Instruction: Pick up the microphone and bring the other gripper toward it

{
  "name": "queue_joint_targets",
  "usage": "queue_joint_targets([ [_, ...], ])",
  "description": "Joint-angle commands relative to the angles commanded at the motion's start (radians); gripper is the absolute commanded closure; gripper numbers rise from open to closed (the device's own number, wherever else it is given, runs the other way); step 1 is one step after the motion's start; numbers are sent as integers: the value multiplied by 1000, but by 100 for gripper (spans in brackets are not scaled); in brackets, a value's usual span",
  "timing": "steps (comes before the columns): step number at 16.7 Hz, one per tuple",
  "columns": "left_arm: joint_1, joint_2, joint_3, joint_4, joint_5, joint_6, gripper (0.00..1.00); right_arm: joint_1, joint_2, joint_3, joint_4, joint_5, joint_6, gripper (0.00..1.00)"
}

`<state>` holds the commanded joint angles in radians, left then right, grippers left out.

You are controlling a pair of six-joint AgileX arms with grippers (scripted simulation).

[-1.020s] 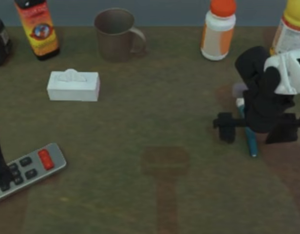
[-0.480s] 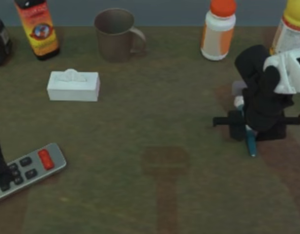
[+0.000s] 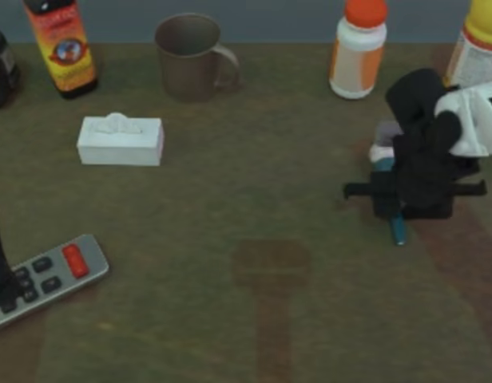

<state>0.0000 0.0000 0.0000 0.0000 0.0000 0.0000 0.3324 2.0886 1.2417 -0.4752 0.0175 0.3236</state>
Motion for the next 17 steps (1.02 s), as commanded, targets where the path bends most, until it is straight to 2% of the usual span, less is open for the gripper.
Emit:
queue_joint_targets([
  [4,0,0,0,0,0,0,0,0,-42,-59,245,-84,-52,100],
  [13,0,0,0,0,0,0,0,-9,-211,-287,1016,-338,-213,100],
  [17,0,0,0,0,0,0,0,-14,-299,-368,1283,-428,-275,100],
])
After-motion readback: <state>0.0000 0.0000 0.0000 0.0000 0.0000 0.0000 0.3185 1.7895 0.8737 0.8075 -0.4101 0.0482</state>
